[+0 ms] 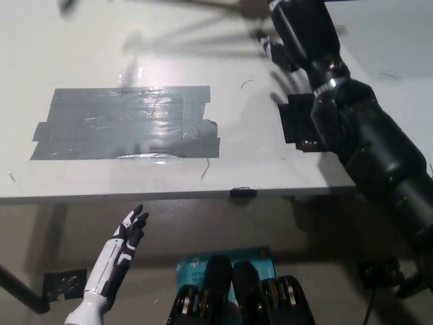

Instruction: A tripod is kept on the middle of the desk infront of the robot and the robot grabs one of its legs to pick it up and hands it to a person

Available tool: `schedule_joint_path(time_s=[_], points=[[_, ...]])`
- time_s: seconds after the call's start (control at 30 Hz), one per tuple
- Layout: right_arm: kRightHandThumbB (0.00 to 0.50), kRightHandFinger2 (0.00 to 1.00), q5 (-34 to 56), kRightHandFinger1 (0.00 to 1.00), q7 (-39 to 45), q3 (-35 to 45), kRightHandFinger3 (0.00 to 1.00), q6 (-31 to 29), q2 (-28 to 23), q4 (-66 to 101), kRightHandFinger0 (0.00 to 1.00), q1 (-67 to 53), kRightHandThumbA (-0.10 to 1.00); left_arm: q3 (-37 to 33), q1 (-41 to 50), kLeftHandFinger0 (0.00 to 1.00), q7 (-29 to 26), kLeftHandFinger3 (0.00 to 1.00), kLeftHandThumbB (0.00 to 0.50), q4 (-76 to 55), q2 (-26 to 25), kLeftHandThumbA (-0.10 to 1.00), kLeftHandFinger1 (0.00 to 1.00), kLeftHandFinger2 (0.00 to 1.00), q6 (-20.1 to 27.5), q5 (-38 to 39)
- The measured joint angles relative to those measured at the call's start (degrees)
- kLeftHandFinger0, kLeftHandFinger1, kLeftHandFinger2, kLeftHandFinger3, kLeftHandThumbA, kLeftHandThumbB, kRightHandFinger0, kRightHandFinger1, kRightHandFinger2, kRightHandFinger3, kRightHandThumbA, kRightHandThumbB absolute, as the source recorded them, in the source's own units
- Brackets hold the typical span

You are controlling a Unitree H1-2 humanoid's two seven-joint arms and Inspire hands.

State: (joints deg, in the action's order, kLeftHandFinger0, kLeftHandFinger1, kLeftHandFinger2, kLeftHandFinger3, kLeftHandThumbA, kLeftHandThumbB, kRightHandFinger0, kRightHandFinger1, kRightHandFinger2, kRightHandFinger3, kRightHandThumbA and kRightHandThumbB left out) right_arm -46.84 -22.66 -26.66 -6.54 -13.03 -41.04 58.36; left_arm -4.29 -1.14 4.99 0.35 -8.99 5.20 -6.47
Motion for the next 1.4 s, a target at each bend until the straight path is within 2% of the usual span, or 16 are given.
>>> schedule_joint_path(time_s=[0.07, 0.3, 0.33, 0.37, 0.4, 0.5, 0.53, 0.6, 0.7, 0.77, 0.93, 1.07, 1.2, 1.3, 1.33, 1.4], points=[[0.5, 1.0, 1.8, 1.0, 2.3, 0.2, 1.0, 0.6, -0.7, 2.1, 1.0, -1.1, 0.92, 0.0, 0.0, 0.99, 0.0, 1.0, 0.06, 0.0, 0.0, 0.97, 1.0, 1.0, 0.0, 0.0], [0.5, 1.0, 9.9, 1.0, 10.1, 2.2, 1.0, 3.3, -4.7, 13.3, 1.0, -5.6, 0.92, 0.0, 0.0, 0.98, 0.0, 1.0, 0.059, 0.2, 0.0, 0.97, 1.0, 1.0, 0.0, 0.0], [0.5, 1.0, 9.9, 1.0, 10.1, 2.2, 1.0, 3.3, -4.7, 13.3, 1.0, -5.6, 1.0, 0.0, 0.0, 0.97, 0.0, 1.0, 0.057, 0.2, 0.0, 0.98, 1.0, 1.0, 0.0, 0.0], [0.5, 1.0, 11.2, 1.0, 11.0, 2.9, 1.0, 3.7, -5.6, 15.6, 1.0, -6.5, 1.0, 0.0, 0.0, 0.97, 0.0, 1.0, 0.056, 0.2, 0.0, 0.98, 1.0, 1.0, 0.0, 0.0], [0.446, 1.0, 13.2, 1.0, 12.1, 3.9, 1.0, 4.4, -6.9, 18.7, 1.0, -7.8, 1.0, 0.0, 0.0, 0.97, 0.0, 1.0, 0.059, 0.3, 0.0, 0.98, 1.0, 1.0, 0.0, 0.0], [0.432, 1.0, 15.9, 1.0, 13.4, 5.3, 1.0, 5.6, -8.7, 23.6, 1.0, -10.0, 1.0, 0.0, -0.1, 0.99, 0.0, 1.0, 0.059, 0.4, 0.0, 0.99, 1.0, 1.0, 0.0, 0.0], [0.48, 1.0, 15.9, 1.0, 13.4, 5.3, 1.0, 5.6, -8.7, 23.6, 1.0, -10.0, 1.0, 0.0, -0.1, 1.0, 0.0, 1.0, 0.079, 0.4, 0.0, 1.0, 1.0, 1.0, 0.0, 0.0], [0.453, 1.0, 17.9, 1.0, 13.9, 6.4, 1.0, 6.3, -9.8, 27.3, 1.0, -12.5, 1.0, 0.0, 0.0, 1.0, 0.0, 1.0, 0.11, 0.4, 0.0, 1.0, 1.0, 1.0, 0.0, 0.0], [0.469, 1.0, 20.6, 1.0, 14.5, 7.5, 1.0, 7.3, -11.0, 33.4, 1.0, -17.3, 1.0, -0.1, 0.0, 1.0, 0.0, 1.0, 0.132, 0.5, 0.1, 1.0, 1.0, 1.0, 0.0, 0.0], [0.449, 1.0, 22.1, 1.0, 14.8, 8.1, 1.0, 7.7, -11.6, 37.0, 1.0, -21.0, 1.0, -0.2, 0.2, 1.0, 0.0, 1.0, 0.153, 0.5, 0.1, 1.0, 1.0, 1.0, 0.0, -0.1], [0.394, 1.0, 25.9, 1.0, 15.0, 8.9, 1.0, 8.6, -12.2, 46.5, 1.0, -31.3, 1.0, -0.3, 0.8, 1.0, 0.0, 1.0, 0.139, 0.6, 0.2, 1.0, 1.0, 1.0, 0.0, -0.3], [0.323, 1.0, 28.9, 1.0, 15.2, 9.5, 1.0, 9.0, -12.4, 53.5, 1.0, -39.2, 1.0, -0.6, 1.4, 1.0, 0.0, 1.0, 0.135, 0.6, 0.2, 1.0, 1.0, 1.0, 0.0, -0.6], [0.285, 1.0, 32.8, 1.0, 15.9, 10.2, 1.0, 9.6, -12.4, 61.8, 1.0, -48.0, 1.0, -1.2, 2.8, 1.0, 0.0, 1.0, 0.123, 0.7, 0.2, 1.0, 1.0, 1.0, 0.0, -1.1], [0.201, 1.0, 36.3, 1.0, 16.3, 11.0, 1.0, 9.6, -12.2, 67.1, 1.0, -53.9, 0.97, -2.0, 4.3, 1.0, -0.1, 1.0, 0.156, 0.7, 0.3, 1.0, 1.0, 1.0, 0.1, -1.6], [0.187, 1.0, 37.2, 1.0, 16.4, 11.1, 1.0, 9.5, -12.0, 67.5, 1.0, -54.9, 0.94, -2.2, 4.7, 1.0, -0.1, 1.0, 0.147, 0.7, 0.4, 1.0, 1.0, 1.0, 0.1, -1.7], [0.196, 1.0, 39.8, 1.0, 16.8, 11.5, 1.0, 9.3, -10.0, 67.0, 1.0, -57.8, 0.91, -2.4, 5.7, 1.0, -0.1, 1.0, 0.14, 0.7, 0.5, 1.0, 1.0, 1.0, 0.1, -1.9]])
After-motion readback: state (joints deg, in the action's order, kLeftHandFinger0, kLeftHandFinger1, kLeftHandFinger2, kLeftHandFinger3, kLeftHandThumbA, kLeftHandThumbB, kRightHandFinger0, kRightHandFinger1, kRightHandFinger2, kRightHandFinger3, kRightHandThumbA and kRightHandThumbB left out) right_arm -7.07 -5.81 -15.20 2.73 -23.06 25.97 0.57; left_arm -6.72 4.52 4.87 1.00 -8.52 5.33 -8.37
